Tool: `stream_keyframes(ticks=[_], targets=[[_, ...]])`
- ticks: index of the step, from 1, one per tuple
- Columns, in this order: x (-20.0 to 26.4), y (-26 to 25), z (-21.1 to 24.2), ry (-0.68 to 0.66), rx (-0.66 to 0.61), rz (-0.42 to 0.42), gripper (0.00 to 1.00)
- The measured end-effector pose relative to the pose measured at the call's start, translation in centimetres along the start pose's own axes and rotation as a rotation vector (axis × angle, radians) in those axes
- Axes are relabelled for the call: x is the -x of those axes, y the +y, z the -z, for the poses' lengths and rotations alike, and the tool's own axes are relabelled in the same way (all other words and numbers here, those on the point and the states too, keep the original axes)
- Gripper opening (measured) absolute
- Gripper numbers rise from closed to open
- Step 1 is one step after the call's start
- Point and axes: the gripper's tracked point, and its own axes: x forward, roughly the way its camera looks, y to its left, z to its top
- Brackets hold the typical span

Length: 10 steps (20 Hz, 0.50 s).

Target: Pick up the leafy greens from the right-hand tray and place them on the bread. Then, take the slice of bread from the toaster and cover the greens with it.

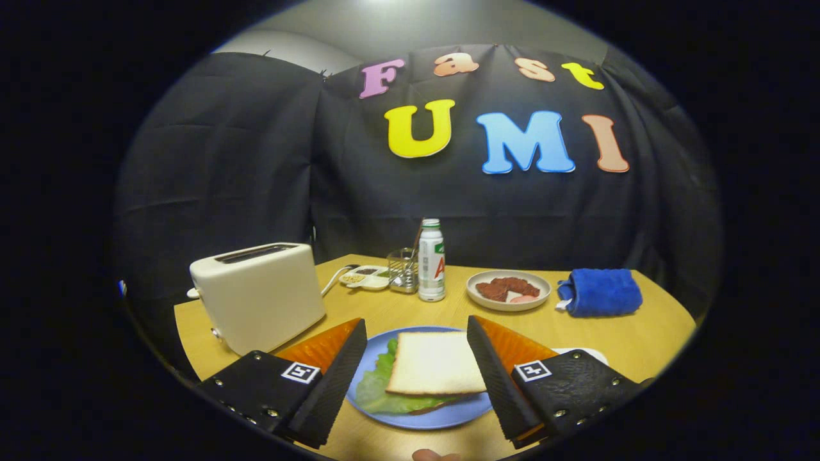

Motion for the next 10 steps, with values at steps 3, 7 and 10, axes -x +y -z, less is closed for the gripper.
stream_keyframes(ticks=[3,7,10], targets=[[1.2,-4.7,-2.9,-0.07,0.02,0.108,0.95],[3.0,-9.4,-5.0,-0.127,0.049,0.215,0.95],[4.1,-10.9,-5.5,-0.142,0.044,0.235,0.95]])
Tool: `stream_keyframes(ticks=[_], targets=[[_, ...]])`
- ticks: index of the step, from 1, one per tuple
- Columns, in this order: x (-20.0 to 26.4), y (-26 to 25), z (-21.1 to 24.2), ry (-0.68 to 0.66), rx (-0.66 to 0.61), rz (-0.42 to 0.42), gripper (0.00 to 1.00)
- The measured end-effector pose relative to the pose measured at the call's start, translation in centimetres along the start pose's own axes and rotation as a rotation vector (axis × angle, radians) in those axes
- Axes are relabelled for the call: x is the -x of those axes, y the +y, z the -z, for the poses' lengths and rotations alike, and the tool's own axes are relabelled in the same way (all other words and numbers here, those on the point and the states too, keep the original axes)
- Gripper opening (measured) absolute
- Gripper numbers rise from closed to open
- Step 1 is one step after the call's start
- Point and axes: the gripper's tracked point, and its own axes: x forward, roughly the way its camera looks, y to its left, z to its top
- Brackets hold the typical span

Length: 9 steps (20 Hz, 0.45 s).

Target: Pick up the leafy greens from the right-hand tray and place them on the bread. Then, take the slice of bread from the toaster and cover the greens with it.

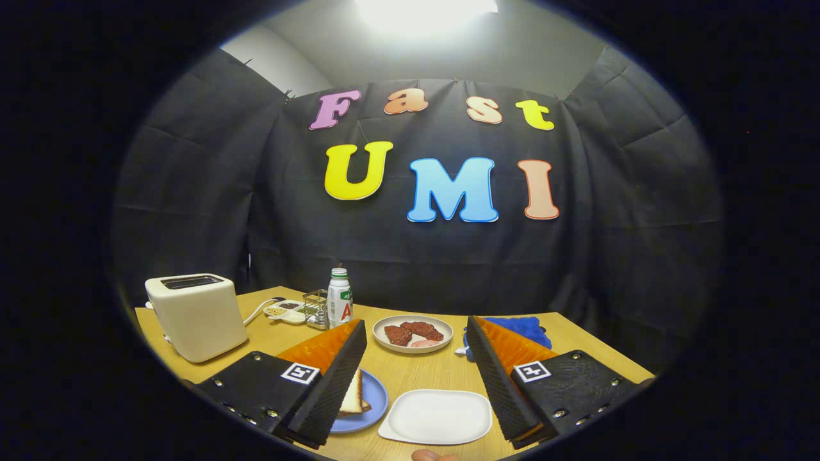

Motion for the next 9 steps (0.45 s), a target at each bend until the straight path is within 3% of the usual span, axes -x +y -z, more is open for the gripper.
stream_keyframes(ticks=[9], targets=[[1.0,-2.1,1.0,-0.002,-0.039,-0.013,0.95]])
